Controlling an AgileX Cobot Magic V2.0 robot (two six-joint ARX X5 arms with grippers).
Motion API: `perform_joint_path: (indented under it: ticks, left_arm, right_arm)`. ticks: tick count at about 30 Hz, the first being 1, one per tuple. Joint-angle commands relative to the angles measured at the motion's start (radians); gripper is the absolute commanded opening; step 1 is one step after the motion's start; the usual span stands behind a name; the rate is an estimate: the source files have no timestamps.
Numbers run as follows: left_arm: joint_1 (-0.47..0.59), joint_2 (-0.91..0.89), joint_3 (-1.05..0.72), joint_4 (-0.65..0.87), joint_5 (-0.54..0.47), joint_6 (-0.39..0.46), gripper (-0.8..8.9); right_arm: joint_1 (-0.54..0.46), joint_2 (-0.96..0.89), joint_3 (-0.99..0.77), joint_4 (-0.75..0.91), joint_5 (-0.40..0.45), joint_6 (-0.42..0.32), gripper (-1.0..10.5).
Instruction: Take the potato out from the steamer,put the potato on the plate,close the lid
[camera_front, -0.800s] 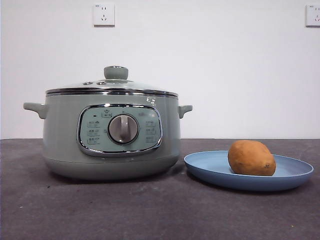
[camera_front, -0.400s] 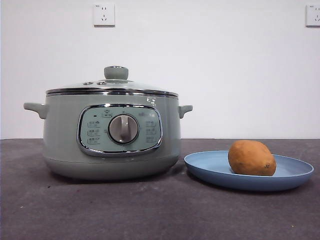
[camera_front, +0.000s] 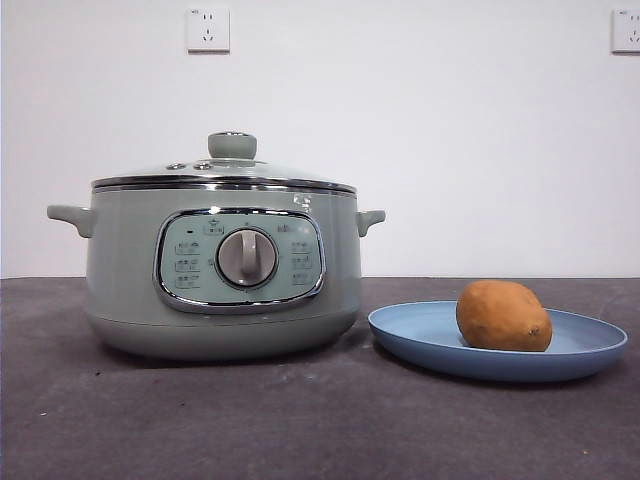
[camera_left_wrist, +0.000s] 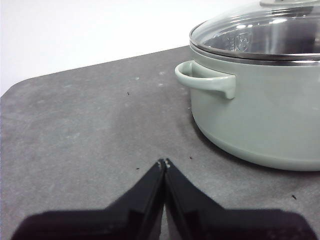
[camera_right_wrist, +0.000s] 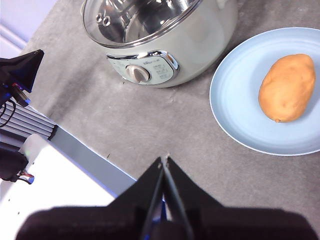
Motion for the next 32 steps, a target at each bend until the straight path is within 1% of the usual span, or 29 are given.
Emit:
perform_joint_path:
  ticks: [1,11,12,14,16,18,22,26,29,32]
  left_arm:
    - [0.003,-0.003,-0.016,0.001,-0.002,-0.006,-0.04]
    - [0.003,-0.003,-0.016,0.001,-0.002,-0.006,-0.04]
    - [0.003,-0.003,-0.016,0.001,-0.002,-0.006,-0.04]
    - [0.003,-0.003,-0.016,0.001,-0.002,-0.006,-0.04]
    - [0.003,-0.003,-0.016,0.001,-0.002,-0.006,-0.04]
    - [0.003,-0.003,-0.016,0.001,-0.002,-0.006,-0.04]
    - [0.003,-0.003,-0.016,0.001,-0.001,-0.006,-0.04]
    - [0.003,-0.003,-0.016,0.001,-0.002,-0.006,-0.04]
    - [0.003,-0.003,-0.016,0.001,-0.002,-0.006,-0.04]
    - [0.003,-0.003,-0.016,0.001,-0.002,-0.006,-0.04]
  right_arm:
    - [0.001,-0.001,0.003,0.005,0.001,0.002,0.0]
    - [0.001,-0.001,0.003,0.005,0.002,0.002,0.0]
    - [0.002,-0.001,0.003,0.006,0.002,-0.003,0.0]
    - [-0.008,-0.008,0.002,0.020,0.017,-0.052,0.0]
    - [-0.035,-0.041,0.001,0.037,0.069,-0.069,0.0]
    - [-0.071,-0.082,-0.016,0.092,0.093,-0.074,0.0]
    - [-0.166,-0.195,-0.098,0.227,0.100,-0.073,0.0]
    - [-0.278,-0.327,-0.266,0.437,0.104,-0.074,0.0]
    - [-0.320,-0.423,-0.412,0.590,0.104,-0.074,0.0]
    - [-0.334,-0.499,-0.543,0.712,0.109,-0.074,0.0]
